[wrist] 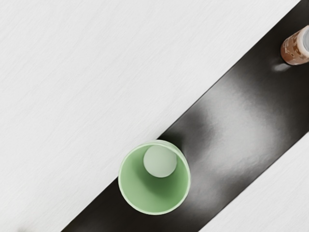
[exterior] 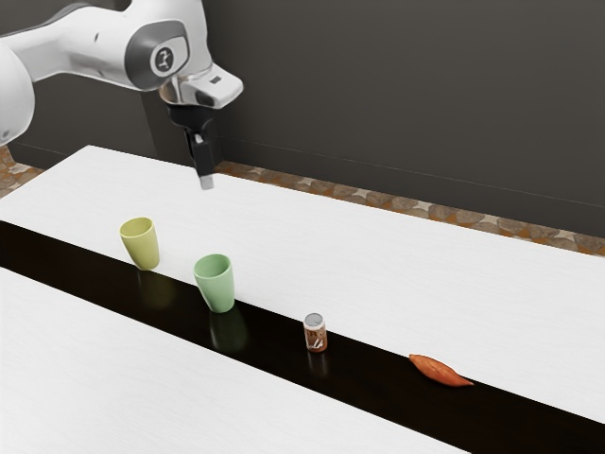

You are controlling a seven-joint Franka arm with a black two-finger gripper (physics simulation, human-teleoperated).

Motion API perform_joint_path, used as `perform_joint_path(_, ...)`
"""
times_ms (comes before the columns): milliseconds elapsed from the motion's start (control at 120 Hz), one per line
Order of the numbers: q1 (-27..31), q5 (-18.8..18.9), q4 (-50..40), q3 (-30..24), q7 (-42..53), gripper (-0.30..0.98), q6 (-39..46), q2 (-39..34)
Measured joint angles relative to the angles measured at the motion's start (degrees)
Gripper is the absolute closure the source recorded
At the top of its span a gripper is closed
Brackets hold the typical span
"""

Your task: Place the right cup onto the left cup

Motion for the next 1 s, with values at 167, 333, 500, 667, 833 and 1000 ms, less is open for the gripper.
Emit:
perform_joint_path(167, 0.9, -1.0, 0.1, -0.2, 1.8, 0.00, 1.3, 3.6)
perform_joint_path(333, 3.7, -1.9, 1.0, 0.0, 4.7, 0.00, 4.4, 10.1)
perform_joint_path(500, 5.8, -2.5, 2.0, 0.0, 7.6, 0.00, 7.4, 15.3)
perform_joint_path(667, 6.5, -3.1, -1.8, 0.0, 9.7, 0.00, 12.1, 16.7)
perform_joint_path(833, 6.7, -3.2, -7.6, 0.0, 10.8, 0.00, 17.0, 16.7)
perform_joint_path(1000, 6.4, -2.7, -8.8, 0.0, 11.3, 0.34, 19.6, 16.8)
